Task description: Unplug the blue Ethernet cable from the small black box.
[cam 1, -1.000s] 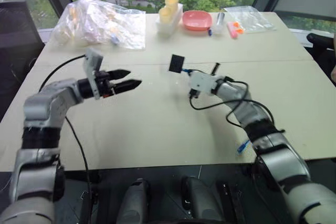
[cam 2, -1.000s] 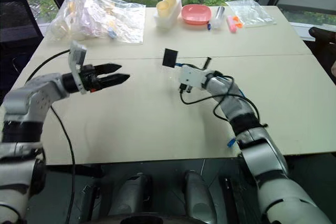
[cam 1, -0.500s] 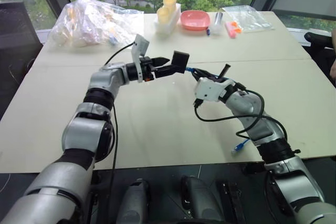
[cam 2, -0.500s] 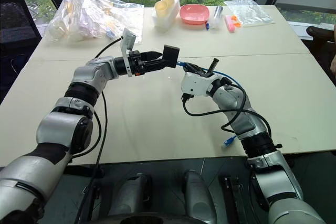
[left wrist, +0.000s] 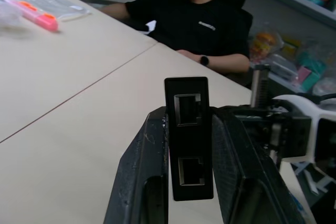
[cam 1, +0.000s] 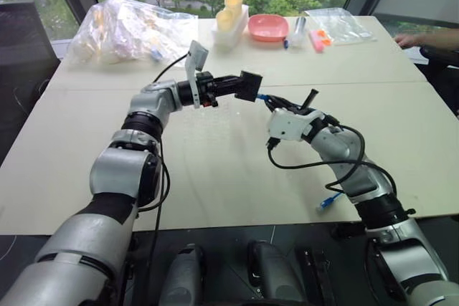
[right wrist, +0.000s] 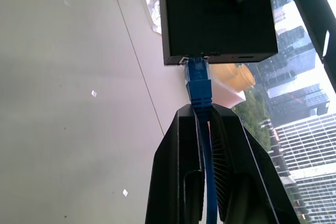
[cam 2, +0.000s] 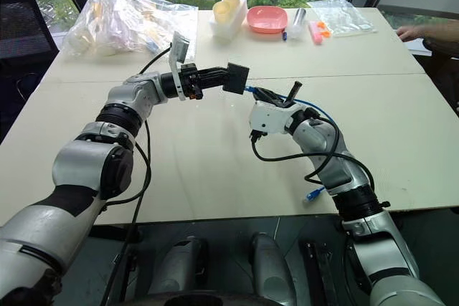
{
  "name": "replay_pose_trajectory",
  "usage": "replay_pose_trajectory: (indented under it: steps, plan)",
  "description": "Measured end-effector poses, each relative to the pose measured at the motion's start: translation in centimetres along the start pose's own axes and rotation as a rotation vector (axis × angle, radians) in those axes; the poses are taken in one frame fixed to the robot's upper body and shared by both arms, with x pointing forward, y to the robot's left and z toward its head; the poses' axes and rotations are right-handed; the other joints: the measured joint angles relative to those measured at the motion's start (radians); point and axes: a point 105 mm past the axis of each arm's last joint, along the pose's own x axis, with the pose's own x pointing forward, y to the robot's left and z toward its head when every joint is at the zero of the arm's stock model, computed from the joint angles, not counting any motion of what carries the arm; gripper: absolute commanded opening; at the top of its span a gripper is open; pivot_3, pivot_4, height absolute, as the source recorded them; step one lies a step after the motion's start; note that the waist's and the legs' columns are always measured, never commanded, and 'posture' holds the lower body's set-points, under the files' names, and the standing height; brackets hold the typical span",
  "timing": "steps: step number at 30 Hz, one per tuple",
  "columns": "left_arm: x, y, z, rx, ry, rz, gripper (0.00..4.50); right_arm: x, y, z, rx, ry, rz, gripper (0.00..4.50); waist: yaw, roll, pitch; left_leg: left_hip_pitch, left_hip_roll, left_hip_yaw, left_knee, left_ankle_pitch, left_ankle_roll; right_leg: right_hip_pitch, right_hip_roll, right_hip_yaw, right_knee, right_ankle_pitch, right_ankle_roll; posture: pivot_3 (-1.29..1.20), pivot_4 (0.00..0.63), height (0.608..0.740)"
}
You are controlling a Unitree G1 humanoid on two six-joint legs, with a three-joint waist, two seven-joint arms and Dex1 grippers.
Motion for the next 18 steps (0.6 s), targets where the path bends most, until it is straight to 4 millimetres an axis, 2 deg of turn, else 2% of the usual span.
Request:
replay_pose_trajectory:
  steps: [2,3,5,7,9,12,13,14,17,18]
  plan:
    - [0.0,0.0,0.0,-0.003,-0.001,0.001,0.52,0.0,0.0,0.0,-0.002,0.000,0.005,0.00,0.000,0.000,0.000,0.000,0.000,0.000,0.000,0.000,0.000,0.000,0.000,0.000,0.000,0.000,0.000,0.00,0.150,0.740]
    - [0.0,0.0,-0.1,-0.007,0.001,0.003,0.52,0.0,0.1,0.0,-0.003,0.001,0.012,0.82,0.000,0.000,0.000,0.000,0.000,0.000,0.000,0.000,0.000,0.000,0.000,0.000,0.000,0.000,0.000,0.00,0.150,0.740]
    - [0.0,0.4,-0.3,-0.015,0.001,0.040,0.52,-0.1,0.1,0.8,-0.001,-0.027,0.019,1.63,-0.002,0.000,0.000,0.000,0.000,0.000,0.000,0.000,0.000,0.000,0.000,0.000,0.000,0.000,0.000,0.00,0.150,0.740]
    - [0.0,0.7,-0.4,-0.031,-0.004,0.061,0.52,-0.3,-0.1,1.5,0.023,-0.049,0.014,2.72,-0.002,0.000,0.000,0.000,0.000,-0.001,0.000,0.000,0.000,0.000,0.000,0.000,0.000,0.000,0.000,0.00,0.150,0.740]
    - [-0.2,0.8,-0.2,-0.060,-0.028,0.064,0.52,-0.8,-0.1,1.1,0.186,-0.019,-0.030,3.68,0.000,0.000,0.000,0.000,0.000,-0.001,0.000,0.000,0.000,0.000,0.001,0.000,0.001,0.000,0.001,0.00,0.150,0.740]
    - [-0.7,1.0,0.4,-0.145,-0.110,0.074,0.52,-2.3,1.7,-0.4,0.673,0.049,-0.088,3.68,0.003,0.000,0.000,0.000,0.001,-0.002,0.000,0.000,0.000,0.001,0.001,-0.001,0.001,0.000,0.001,0.00,0.150,0.740]
    - [-0.9,1.2,0.6,-0.186,-0.150,0.079,0.52,-2.9,2.9,-0.5,0.915,0.058,-0.090,3.68,0.003,0.000,0.000,0.000,0.001,-0.003,0.000,0.000,0.000,0.001,0.001,-0.001,0.001,0.000,0.001,0.00,0.150,0.740]
    - [-1.0,1.2,0.8,-0.215,-0.181,0.079,0.52,-3.0,3.3,-0.2,1.099,0.035,-0.109,3.68,0.003,0.000,0.000,0.000,0.001,-0.003,0.001,0.000,0.000,0.001,0.001,-0.001,0.001,0.000,0.001,0.00,0.150,0.740]
    - [-0.1,0.6,0.8,-0.307,-0.251,0.031,0.52,-2.8,2.2,2.0,1.585,-0.136,-0.182,3.68,0.001,0.000,0.000,0.001,0.002,-0.003,0.002,0.000,0.000,0.001,0.001,-0.002,0.003,0.001,0.000,0.00,0.150,0.740]
    - [0.2,0.4,0.7,-0.330,-0.265,0.015,0.52,-2.7,1.6,2.3,1.654,-0.178,-0.206,3.68,0.001,0.000,0.000,0.001,0.002,-0.003,0.002,0.000,0.000,0.002,0.001,-0.002,0.003,0.001,0.000,0.00,0.150,0.740]
